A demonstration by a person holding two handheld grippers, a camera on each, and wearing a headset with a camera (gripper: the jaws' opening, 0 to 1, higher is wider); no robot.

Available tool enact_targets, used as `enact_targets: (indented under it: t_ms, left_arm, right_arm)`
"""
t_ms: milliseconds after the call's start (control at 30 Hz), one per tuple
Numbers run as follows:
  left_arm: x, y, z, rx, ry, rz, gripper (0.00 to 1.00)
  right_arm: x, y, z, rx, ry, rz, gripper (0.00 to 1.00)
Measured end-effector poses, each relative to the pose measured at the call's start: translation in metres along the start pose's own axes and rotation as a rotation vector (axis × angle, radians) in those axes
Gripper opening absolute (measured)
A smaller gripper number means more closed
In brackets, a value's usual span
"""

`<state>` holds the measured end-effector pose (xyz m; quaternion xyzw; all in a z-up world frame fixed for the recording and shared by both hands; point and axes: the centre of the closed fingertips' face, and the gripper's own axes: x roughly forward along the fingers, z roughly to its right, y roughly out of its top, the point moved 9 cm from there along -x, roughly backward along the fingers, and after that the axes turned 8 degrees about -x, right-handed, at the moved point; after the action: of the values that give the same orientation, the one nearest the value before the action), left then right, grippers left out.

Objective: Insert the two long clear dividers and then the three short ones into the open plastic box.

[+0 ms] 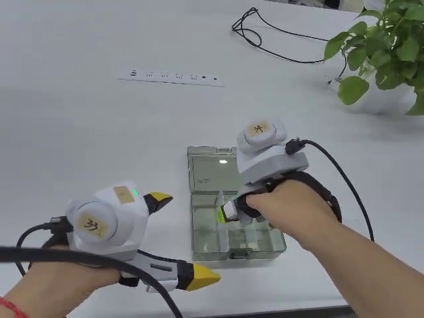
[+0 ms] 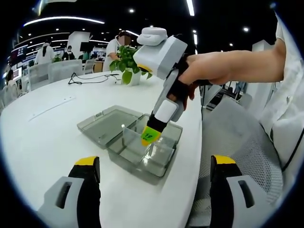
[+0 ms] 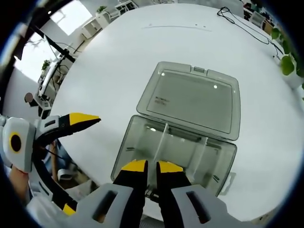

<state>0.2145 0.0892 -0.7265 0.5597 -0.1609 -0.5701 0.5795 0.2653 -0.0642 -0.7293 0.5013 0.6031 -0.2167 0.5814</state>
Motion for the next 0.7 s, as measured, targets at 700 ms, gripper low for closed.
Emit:
enact_targets:
  t_ms: [700]
  left_arm:
    - [-0.005,0.004,0.000,-0.009,0.035,0.012,1.00]
  right_arm:
    - [0.006,-0.012,0.009,0.044,0.122,0.083,0.11]
